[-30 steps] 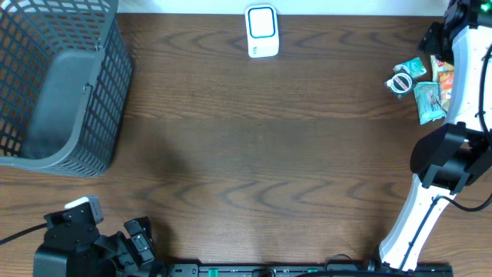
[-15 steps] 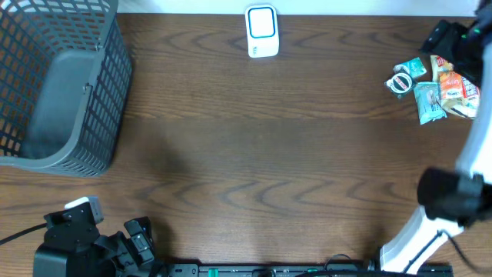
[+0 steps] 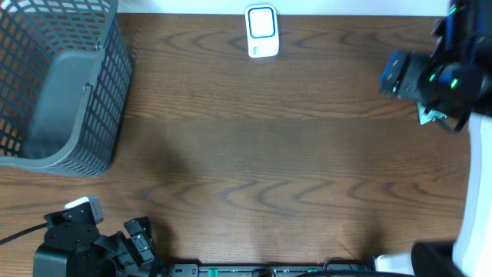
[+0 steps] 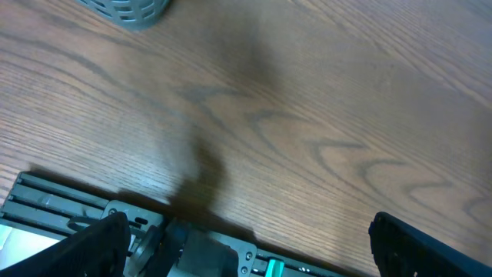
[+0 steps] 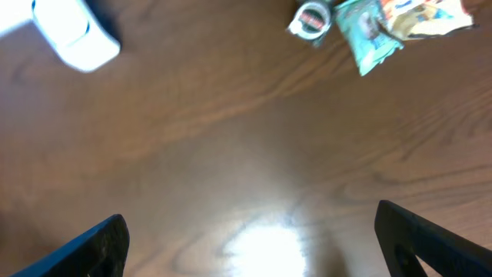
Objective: Scan the item barcode
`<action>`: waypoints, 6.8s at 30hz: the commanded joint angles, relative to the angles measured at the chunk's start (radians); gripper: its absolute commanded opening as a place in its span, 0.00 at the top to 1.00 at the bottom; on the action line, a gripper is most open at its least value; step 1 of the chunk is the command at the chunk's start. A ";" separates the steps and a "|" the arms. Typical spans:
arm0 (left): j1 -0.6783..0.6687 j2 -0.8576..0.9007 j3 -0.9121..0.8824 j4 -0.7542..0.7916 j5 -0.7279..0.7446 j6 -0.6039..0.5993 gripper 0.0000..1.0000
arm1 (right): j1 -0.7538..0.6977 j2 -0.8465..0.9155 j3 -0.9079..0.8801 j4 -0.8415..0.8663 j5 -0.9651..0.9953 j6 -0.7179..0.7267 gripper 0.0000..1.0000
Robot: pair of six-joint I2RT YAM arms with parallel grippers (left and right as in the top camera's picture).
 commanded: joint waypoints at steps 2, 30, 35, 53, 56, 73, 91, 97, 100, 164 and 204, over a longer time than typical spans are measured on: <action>0.003 0.000 0.003 0.001 -0.010 -0.009 0.02 | 0.102 -0.154 -0.185 0.033 0.064 -0.005 0.04; 0.003 0.000 0.003 0.001 -0.010 -0.009 0.02 | 0.217 -0.697 -0.899 0.217 -0.079 0.024 0.01; 0.003 0.000 0.003 0.001 -0.010 -0.009 0.02 | 0.217 -0.697 -0.899 0.217 -0.079 0.024 0.01; 0.003 0.000 0.003 0.001 -0.010 -0.009 0.02 | 0.174 -0.715 -0.899 0.217 -0.080 0.024 0.01; 0.003 0.000 0.003 0.001 -0.010 -0.009 0.02 | 0.148 -0.741 -0.899 0.216 -0.079 0.024 0.01; 0.003 0.000 0.003 0.001 -0.010 -0.009 0.02 | 0.039 -0.998 -0.986 0.263 0.057 0.007 0.01; 0.003 0.000 0.003 0.001 -0.010 -0.009 0.02 | -0.015 -1.479 -1.762 1.011 -0.177 -0.165 0.01; 0.003 0.000 0.003 0.001 -0.010 -0.009 0.02 | -0.014 -1.588 -1.948 1.211 -0.211 -0.169 0.01; 0.003 0.000 0.003 0.001 -0.010 -0.009 0.02 | -0.012 -1.596 -2.016 1.312 -0.233 -0.182 0.01; 0.003 0.000 0.003 0.001 -0.010 -0.009 0.02 | -0.008 -1.598 -2.205 1.612 -0.127 -0.381 0.01; 0.003 0.000 0.003 0.001 -0.010 -0.009 0.02 | -0.008 -1.597 -2.205 1.615 -0.128 -0.381 0.01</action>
